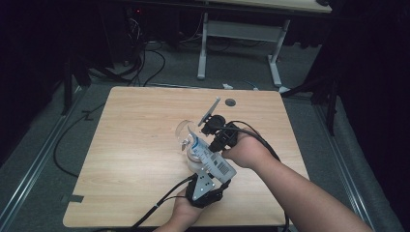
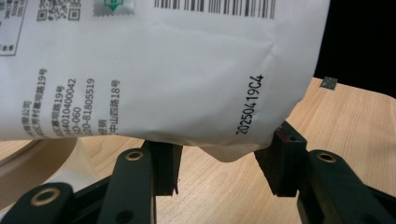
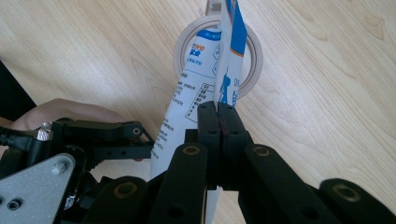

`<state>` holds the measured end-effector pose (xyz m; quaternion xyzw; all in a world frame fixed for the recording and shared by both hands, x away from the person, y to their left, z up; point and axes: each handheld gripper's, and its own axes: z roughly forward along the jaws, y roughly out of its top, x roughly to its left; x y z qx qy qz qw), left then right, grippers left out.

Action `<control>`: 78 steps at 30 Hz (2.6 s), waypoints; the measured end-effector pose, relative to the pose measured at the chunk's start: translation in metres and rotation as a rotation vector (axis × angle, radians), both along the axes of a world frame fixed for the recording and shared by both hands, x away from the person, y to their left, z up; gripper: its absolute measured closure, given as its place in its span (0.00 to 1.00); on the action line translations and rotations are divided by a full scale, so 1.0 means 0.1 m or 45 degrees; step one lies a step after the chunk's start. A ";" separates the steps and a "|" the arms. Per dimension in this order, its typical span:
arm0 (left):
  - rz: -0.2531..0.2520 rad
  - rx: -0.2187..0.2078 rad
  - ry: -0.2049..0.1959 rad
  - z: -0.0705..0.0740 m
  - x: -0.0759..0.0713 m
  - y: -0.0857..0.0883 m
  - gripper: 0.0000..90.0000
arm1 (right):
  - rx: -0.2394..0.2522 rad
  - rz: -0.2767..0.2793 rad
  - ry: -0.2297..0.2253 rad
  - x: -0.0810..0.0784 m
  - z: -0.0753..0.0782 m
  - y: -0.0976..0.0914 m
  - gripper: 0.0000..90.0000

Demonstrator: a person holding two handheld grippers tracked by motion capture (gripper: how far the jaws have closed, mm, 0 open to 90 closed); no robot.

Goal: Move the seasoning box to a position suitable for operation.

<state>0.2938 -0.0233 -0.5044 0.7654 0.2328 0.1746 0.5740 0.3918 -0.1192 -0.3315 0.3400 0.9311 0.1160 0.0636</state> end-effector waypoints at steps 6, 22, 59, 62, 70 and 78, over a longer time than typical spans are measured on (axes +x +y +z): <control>0.000 0.009 0.011 -0.03 0.01 0.01 0.60 | 0.000 -0.009 0.006 -0.01 0.00 -0.01 1.00; 0.013 0.035 0.029 -0.11 0.01 0.03 0.60 | -0.006 -0.017 0.023 -0.03 -0.04 -0.03 1.00; 0.004 0.030 0.058 -0.15 0.02 0.05 0.51 | 0.025 -0.050 0.037 -0.03 -0.02 -0.07 1.00; 0.005 0.034 0.052 -0.14 0.01 0.06 0.49 | 0.028 -0.051 0.034 -0.03 -0.01 -0.07 1.00; 0.010 0.026 0.056 -0.16 0.00 0.09 0.47 | 0.018 -0.053 0.024 -0.02 0.01 -0.08 1.00; 0.015 0.018 0.059 -0.16 0.00 0.12 0.46 | 0.015 -0.057 0.016 -0.02 0.01 -0.11 1.00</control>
